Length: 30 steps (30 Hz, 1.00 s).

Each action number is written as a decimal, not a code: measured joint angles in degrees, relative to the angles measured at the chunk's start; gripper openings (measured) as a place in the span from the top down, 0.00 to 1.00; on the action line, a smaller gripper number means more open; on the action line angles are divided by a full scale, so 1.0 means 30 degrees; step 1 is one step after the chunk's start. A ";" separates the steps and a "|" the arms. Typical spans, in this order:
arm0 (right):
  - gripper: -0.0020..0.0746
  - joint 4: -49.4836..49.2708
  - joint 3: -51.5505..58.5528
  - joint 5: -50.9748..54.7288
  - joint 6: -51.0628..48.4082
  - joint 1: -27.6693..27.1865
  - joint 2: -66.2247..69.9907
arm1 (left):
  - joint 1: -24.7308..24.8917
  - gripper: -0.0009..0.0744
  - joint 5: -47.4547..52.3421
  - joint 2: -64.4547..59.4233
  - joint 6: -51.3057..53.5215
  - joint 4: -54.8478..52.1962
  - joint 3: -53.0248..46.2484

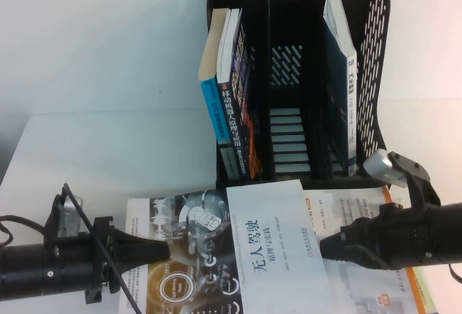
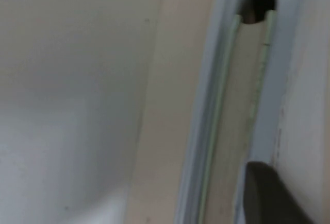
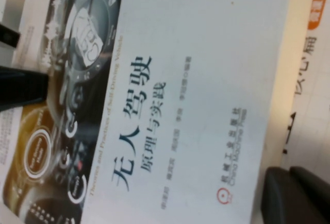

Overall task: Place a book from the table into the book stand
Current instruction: Pick up the book with your left arm

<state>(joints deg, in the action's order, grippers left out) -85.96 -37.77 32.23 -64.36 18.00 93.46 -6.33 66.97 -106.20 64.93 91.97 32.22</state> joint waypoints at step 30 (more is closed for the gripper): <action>0.98 0.6785 0.0097 -0.4513 0.1041 0.0046 -0.7919 | 0.0083 0.85 -0.0136 0.9874 -1.2901 -0.9413 0.7699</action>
<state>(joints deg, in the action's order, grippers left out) -65.60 -37.48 18.69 -61.24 18.14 69.70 -6.08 66.56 -76.58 26.22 63.73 55.32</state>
